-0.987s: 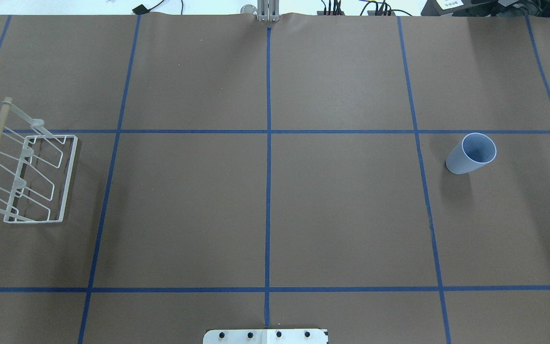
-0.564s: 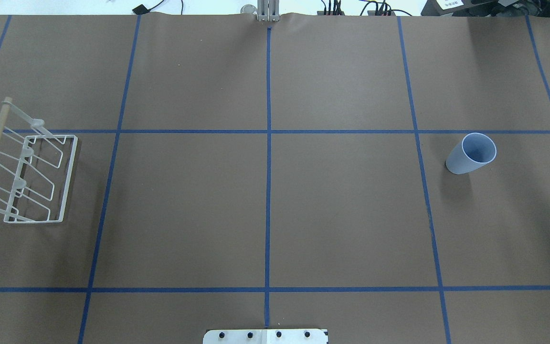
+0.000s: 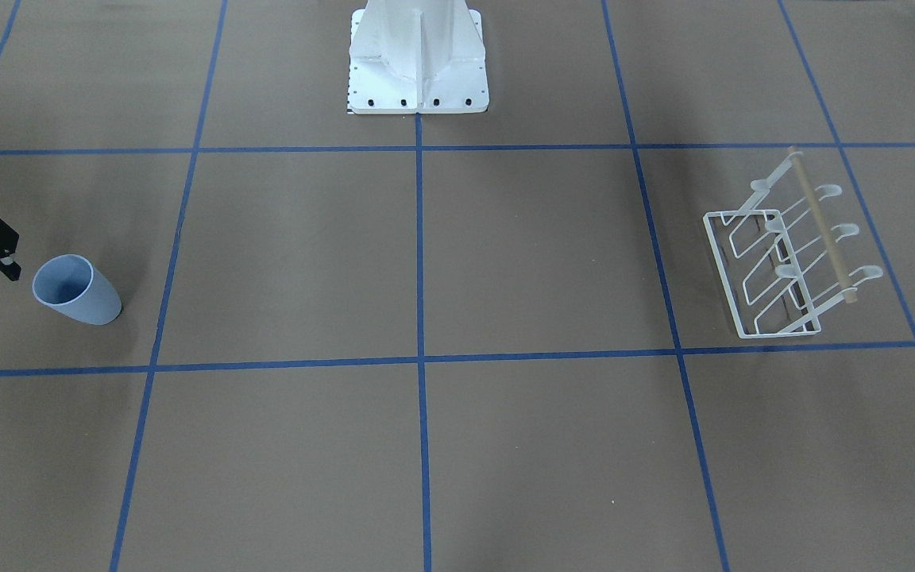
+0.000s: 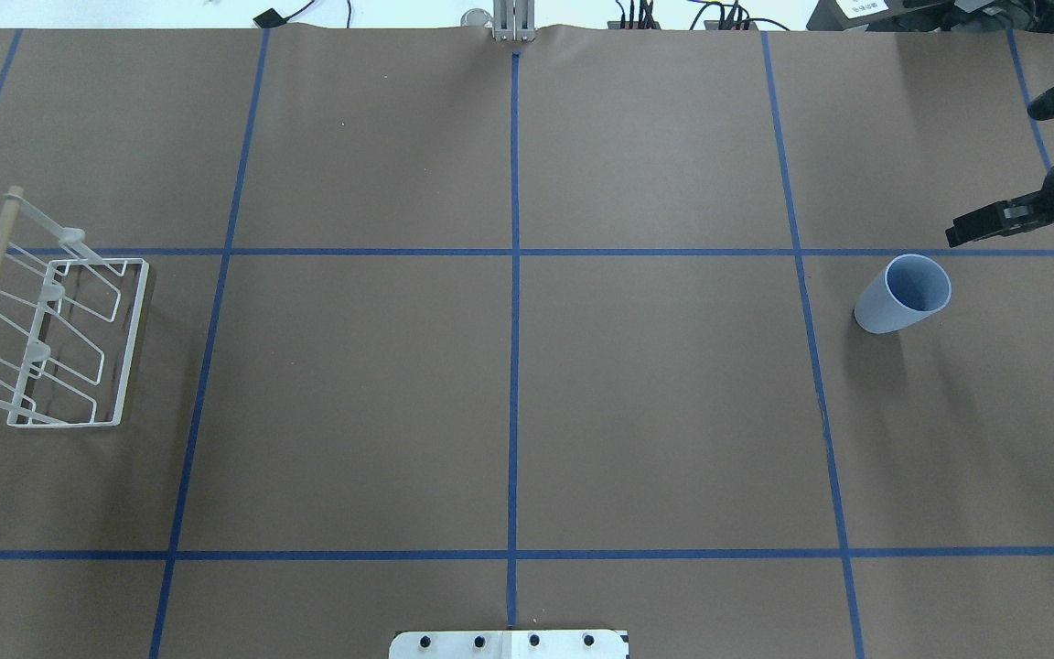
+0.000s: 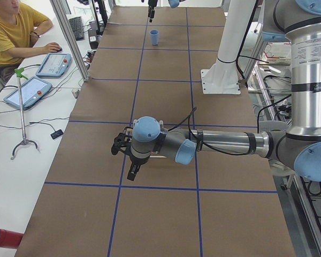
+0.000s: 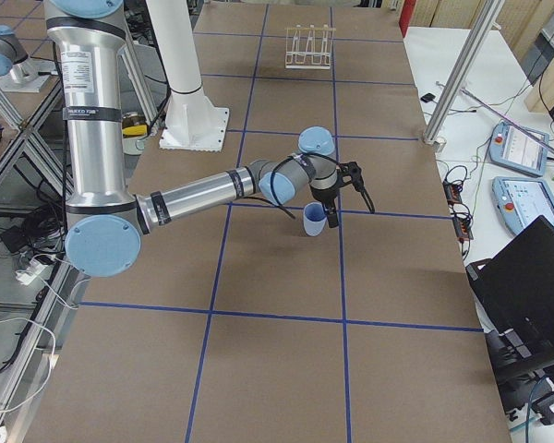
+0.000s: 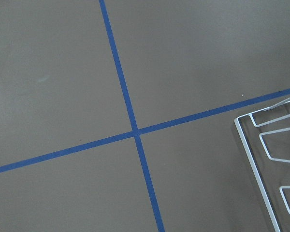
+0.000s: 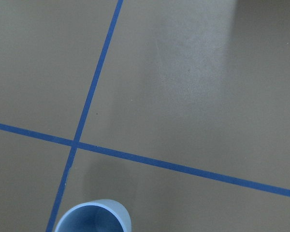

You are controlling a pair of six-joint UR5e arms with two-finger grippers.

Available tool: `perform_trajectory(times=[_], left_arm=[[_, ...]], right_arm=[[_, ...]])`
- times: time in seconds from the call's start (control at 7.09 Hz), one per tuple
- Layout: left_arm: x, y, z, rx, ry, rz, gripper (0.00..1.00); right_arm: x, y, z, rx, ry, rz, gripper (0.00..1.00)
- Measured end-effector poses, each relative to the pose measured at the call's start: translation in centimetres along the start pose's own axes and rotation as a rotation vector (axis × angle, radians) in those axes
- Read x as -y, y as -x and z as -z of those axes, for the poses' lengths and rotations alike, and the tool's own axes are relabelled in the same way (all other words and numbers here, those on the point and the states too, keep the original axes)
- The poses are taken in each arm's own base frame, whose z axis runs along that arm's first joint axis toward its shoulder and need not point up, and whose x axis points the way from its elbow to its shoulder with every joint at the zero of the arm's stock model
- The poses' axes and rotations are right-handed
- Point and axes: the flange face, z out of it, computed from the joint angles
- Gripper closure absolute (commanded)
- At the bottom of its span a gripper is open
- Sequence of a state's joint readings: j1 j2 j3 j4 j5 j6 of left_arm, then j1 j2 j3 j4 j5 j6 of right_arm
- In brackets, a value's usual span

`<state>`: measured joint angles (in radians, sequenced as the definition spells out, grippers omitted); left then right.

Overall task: Hang cup on cup holder
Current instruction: 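Reach the right gripper down into the light blue cup's rim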

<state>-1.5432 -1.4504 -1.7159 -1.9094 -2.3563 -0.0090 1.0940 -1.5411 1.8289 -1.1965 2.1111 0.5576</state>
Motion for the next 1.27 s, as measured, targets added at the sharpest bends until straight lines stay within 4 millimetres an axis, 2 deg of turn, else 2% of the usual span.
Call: perform_trajectory(times=[0.14,0.28,0.42,0.56,1.27], left_arm=[[-0.1,0.0,0.0,0.000,-0.004,-0.004,0.02],[-0.1,0.0,0.0,0.000,-0.008,-0.008,0.02],[-0.1,0.0,0.0,0.000,-0.010,-0.010,0.02],[-0.1,0.0,0.1,0.000,-0.011,-0.011,0.02],[-0.1,-0.1,0.1,0.000,-0.013,-0.013,0.02]], right_arm=[[-0.4,0.5,-1.7,-0.018,0.018,0.006,0.02],[-0.8,1.1,-3.1,-0.023,0.037,0.017,0.20],[-1.0,1.9,-4.2,-0.021,0.053,0.030,0.57],[-1.4,2.4,-4.8,-0.017,0.066,0.040,1.00],[-2.0,2.8,-4.2,-0.002,0.071,0.057,1.00]])
